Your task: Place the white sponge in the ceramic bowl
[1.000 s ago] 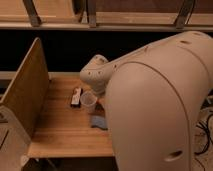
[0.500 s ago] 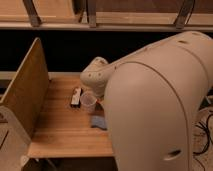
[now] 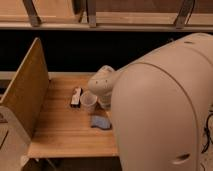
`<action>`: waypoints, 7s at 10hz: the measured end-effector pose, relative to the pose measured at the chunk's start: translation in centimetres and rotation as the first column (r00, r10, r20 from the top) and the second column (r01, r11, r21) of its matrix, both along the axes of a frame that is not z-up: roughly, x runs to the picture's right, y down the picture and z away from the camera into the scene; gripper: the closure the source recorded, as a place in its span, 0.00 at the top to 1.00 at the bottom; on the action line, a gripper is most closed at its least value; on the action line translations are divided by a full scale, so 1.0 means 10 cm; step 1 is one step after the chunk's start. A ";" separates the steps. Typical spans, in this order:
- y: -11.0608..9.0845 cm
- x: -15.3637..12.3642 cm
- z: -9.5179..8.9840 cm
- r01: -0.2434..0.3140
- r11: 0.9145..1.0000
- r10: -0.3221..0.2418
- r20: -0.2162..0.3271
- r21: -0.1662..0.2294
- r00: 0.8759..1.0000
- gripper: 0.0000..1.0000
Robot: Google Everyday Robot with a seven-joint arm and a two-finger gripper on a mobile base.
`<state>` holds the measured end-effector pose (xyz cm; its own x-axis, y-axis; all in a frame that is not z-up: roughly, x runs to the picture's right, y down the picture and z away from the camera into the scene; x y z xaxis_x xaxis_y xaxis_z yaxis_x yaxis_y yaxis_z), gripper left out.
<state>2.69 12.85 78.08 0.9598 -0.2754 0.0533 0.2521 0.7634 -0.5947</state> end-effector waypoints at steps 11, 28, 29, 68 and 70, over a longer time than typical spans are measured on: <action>0.47 -0.46 0.30 0.062 0.991 -0.051 0.100 -0.115 0.994 0.80; 0.71 -0.45 0.85 0.031 0.991 -0.011 0.147 -0.134 0.989 0.58; 0.70 -0.44 0.84 0.032 0.991 -0.014 0.145 -0.127 0.989 0.48; -1.71 0.30 0.87 -0.024 0.928 -0.029 0.137 0.372 0.990 0.20; -1.71 0.30 0.87 -0.024 0.928 -0.029 0.137 0.372 0.990 0.38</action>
<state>5.70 -4.25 86.75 0.9496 -0.3037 0.0780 0.3135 0.9219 -0.2277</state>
